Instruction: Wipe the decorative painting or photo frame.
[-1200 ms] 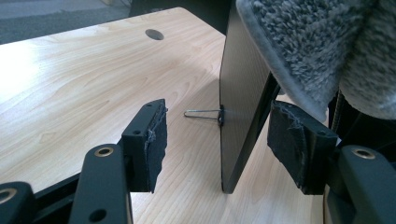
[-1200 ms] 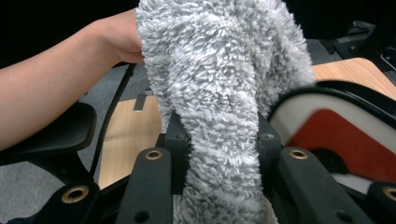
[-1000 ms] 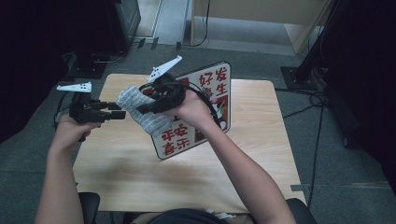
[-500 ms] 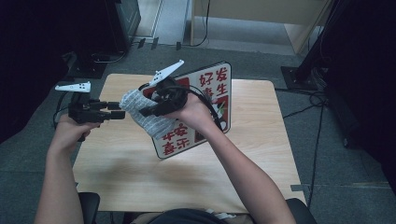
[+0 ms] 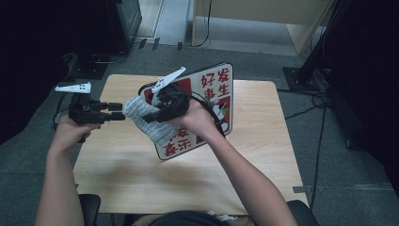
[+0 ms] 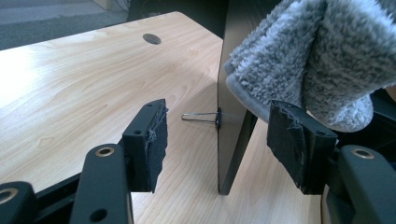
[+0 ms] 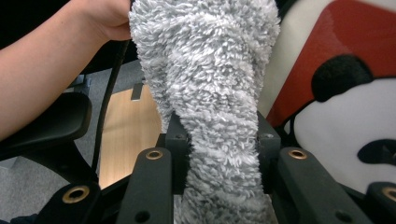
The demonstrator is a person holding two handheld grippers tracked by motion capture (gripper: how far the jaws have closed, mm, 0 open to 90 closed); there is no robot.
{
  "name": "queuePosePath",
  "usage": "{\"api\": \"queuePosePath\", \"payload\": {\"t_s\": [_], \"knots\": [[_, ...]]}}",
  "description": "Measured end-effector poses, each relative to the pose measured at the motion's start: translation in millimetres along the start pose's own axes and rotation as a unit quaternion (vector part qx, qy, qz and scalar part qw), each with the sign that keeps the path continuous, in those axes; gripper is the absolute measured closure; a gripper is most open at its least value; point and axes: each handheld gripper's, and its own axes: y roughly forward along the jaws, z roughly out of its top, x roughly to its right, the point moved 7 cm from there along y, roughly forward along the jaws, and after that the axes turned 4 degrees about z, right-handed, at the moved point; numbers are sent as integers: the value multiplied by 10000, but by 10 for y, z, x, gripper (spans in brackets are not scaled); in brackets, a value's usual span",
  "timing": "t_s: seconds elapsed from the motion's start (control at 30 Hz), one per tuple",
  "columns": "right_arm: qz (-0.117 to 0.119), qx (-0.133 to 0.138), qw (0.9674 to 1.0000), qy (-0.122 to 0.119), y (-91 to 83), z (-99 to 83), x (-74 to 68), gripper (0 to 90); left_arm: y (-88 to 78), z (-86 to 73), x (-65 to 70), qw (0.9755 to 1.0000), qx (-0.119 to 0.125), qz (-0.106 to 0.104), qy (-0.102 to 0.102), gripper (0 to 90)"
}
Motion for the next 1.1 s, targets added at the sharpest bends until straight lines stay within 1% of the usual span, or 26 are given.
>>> {"api": "queuePosePath", "payload": {"t_s": [0.2,0.57,0.63,0.73,0.87,1.07,1.1], "knots": [[-1,-48,10000,30,34,-62,6,683,7,-9,-6,10000,-54,32,11,383],[37,-106,9999,101,96,-177,9,683,13,8,2,10000,-34,-5,19,387],[61,-115,9998,151,105,-195,7,683,14,15,12,10000,-28,-47,9,412],[74,-136,9998,162,122,-224,7,683,18,28,24,9999,-49,-90,-29,446],[72,-163,9997,172,138,-258,8,683,31,45,42,9999,-102,-136,-25,475],[78,-190,9996,208,178,-320,7,683,69,80,72,9997,-119,-191,-15,491],[83,-200,9996,201,183,-331,8,683,76,88,78,9997,-125,-198,11,493]]}}
